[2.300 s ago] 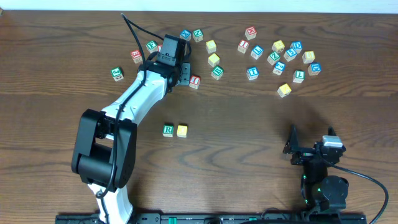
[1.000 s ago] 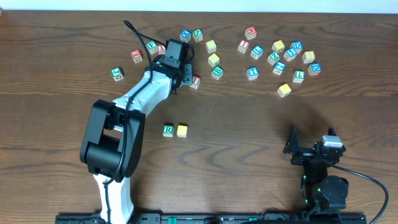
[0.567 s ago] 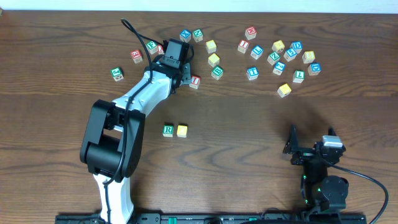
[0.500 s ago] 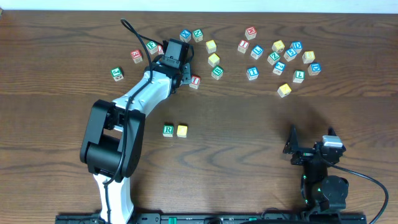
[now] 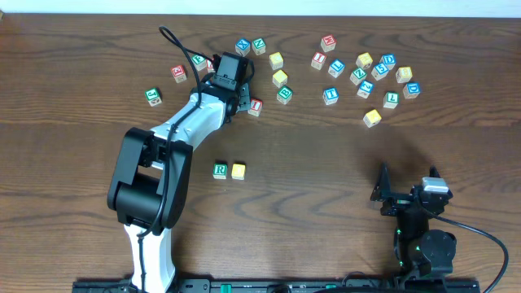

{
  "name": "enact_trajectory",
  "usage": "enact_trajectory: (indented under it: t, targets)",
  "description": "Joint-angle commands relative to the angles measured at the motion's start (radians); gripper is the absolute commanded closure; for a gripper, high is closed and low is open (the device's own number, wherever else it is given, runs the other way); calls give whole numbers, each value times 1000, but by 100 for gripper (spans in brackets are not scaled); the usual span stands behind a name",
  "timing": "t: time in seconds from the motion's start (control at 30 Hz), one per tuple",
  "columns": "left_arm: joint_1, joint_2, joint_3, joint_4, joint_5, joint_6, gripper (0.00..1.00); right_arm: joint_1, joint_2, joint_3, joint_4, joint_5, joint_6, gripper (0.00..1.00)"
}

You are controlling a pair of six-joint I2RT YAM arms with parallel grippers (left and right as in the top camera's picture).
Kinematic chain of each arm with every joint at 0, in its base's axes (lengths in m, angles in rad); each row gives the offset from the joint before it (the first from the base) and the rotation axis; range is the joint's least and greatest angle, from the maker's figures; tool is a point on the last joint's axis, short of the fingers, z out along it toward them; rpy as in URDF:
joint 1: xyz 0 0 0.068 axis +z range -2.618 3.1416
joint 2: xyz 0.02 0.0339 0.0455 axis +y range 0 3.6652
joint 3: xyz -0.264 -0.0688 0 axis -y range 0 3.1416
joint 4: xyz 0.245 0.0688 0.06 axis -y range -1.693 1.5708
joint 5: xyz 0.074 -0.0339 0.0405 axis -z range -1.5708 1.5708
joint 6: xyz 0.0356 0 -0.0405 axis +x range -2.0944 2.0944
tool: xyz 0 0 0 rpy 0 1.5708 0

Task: Spell out ROBOT
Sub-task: 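Lower the left gripper around the second O block and close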

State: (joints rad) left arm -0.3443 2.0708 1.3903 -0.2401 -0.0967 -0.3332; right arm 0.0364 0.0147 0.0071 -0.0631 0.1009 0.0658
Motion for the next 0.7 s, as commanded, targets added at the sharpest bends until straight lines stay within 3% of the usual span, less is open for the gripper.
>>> enact_trajectory:
  t: [0.0, 0.67]
  targets:
    - [-2, 14, 18, 8, -21, -14, 50, -10, -8, -2, -3, -3, -11, 1]
    - [-2, 34, 18, 22, -28, -47, 50, -10, -8, -2, -3, -3, -11, 1]
